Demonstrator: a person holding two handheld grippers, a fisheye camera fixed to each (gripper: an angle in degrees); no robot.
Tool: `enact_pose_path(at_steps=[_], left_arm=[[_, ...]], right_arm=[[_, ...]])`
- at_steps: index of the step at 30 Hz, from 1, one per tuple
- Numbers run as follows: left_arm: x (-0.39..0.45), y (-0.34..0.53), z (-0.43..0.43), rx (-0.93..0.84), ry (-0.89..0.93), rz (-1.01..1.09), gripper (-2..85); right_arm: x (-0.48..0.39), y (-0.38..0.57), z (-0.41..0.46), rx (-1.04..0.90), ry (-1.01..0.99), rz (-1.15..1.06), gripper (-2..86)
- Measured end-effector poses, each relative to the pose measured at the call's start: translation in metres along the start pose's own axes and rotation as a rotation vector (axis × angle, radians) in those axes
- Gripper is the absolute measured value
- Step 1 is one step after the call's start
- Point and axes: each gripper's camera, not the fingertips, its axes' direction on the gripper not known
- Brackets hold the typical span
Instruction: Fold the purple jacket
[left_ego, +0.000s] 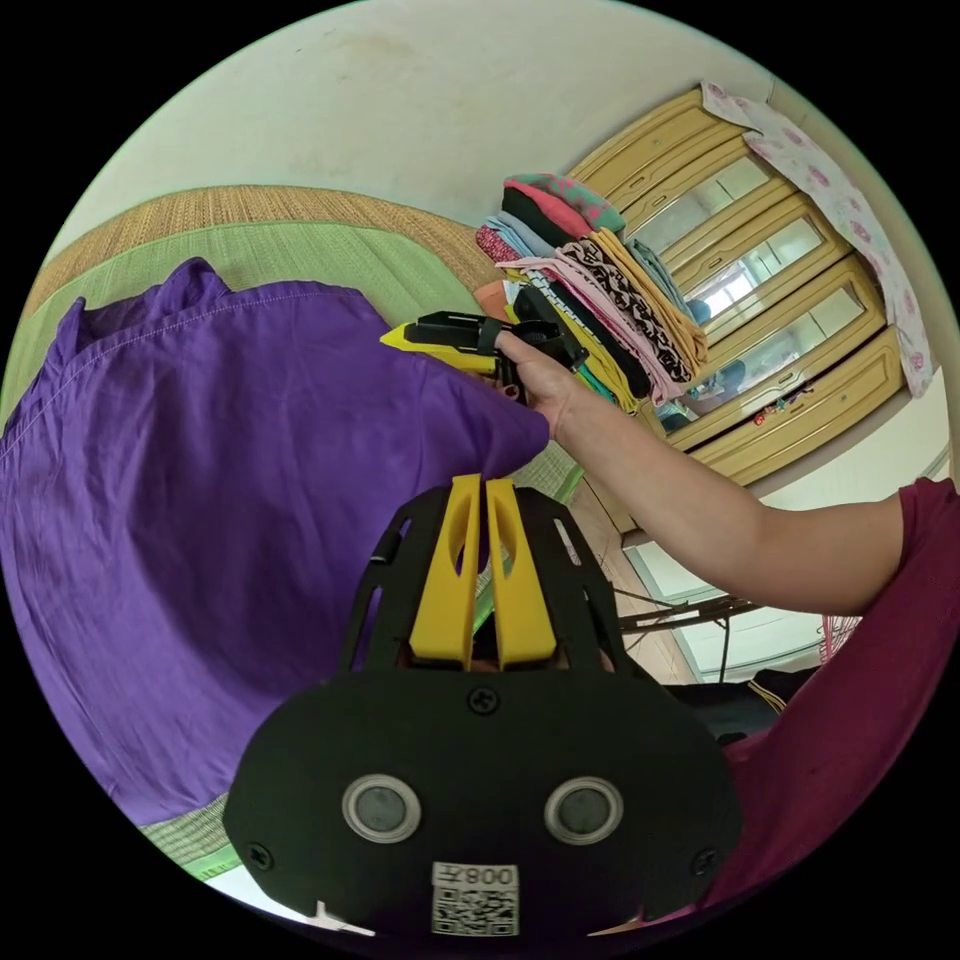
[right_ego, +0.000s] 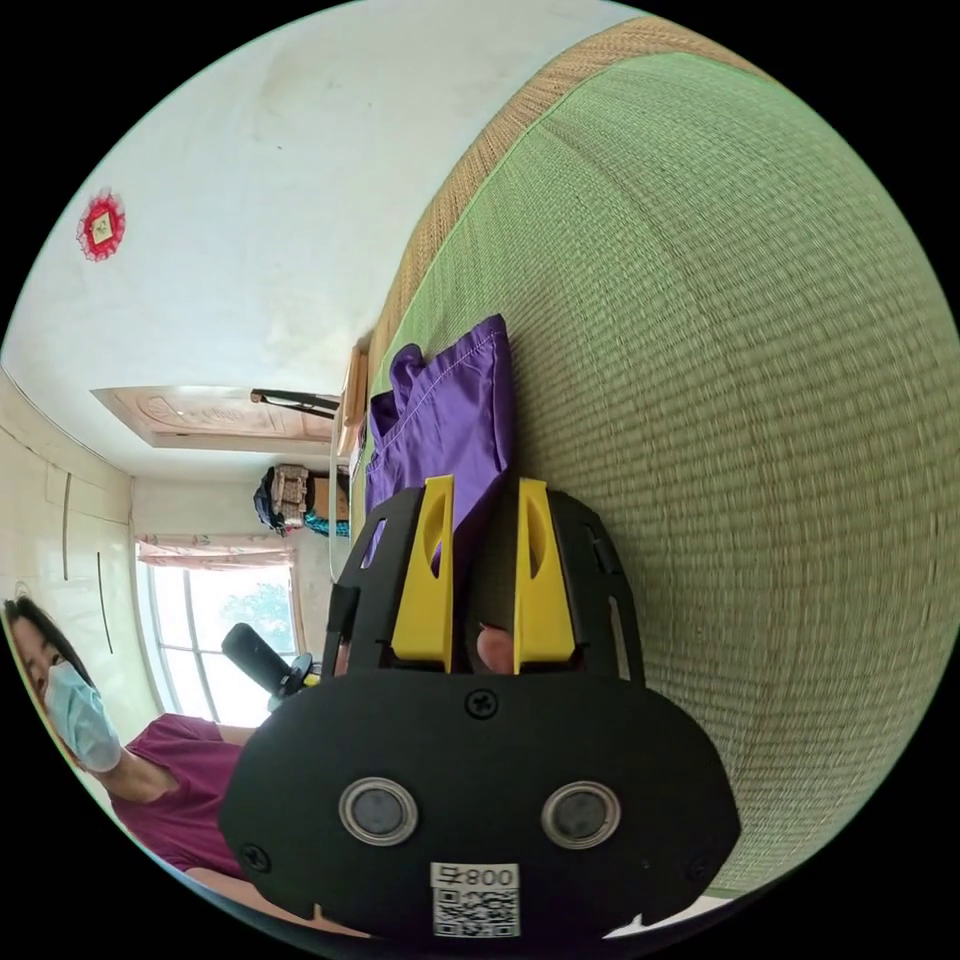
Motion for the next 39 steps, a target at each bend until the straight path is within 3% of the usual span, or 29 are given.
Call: enact_pose_path(at_steps=[12,22,30,39], left_arm=[[-0.020,0.030,-0.027,0.030,0.066,-0.004,0.6],[-0.052,0.078,-0.104,0.138,0.124,-0.022,0.6],[-0.095,0.137,-0.191,0.266,0.180,-0.067,0.5],[-0.185,0.273,-0.320,0.504,0.218,-0.251,0.5]], right_arm=[[-0.040,-0.044,0.037,-0.045,0.002,-0.034,0.6],[-0.105,-0.057,0.034,0.002,0.011,-0.070,0.2],[-0.206,-0.066,0.052,0.037,0.075,-0.161,1.5],[-0.352,-0.064,0.121,0.038,0.115,-0.339,0.3]])
